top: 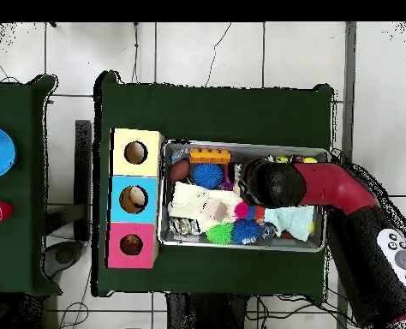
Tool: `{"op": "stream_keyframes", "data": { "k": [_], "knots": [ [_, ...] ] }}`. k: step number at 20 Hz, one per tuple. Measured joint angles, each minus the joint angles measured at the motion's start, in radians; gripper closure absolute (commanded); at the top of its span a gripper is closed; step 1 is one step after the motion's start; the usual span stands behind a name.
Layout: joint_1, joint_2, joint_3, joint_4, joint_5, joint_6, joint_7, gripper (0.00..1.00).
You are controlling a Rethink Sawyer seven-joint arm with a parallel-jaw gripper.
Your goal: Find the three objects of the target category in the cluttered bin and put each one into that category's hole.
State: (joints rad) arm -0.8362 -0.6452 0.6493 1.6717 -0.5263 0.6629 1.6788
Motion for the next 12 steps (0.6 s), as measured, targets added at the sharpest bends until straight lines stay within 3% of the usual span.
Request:
{"op": "stream_keyframes", "data": {
  "k": [12],
  "knots": [
    [0.071,-0.004,-0.014,0.035,-0.022,-0.007,0.000,1.00]
  ]
}}
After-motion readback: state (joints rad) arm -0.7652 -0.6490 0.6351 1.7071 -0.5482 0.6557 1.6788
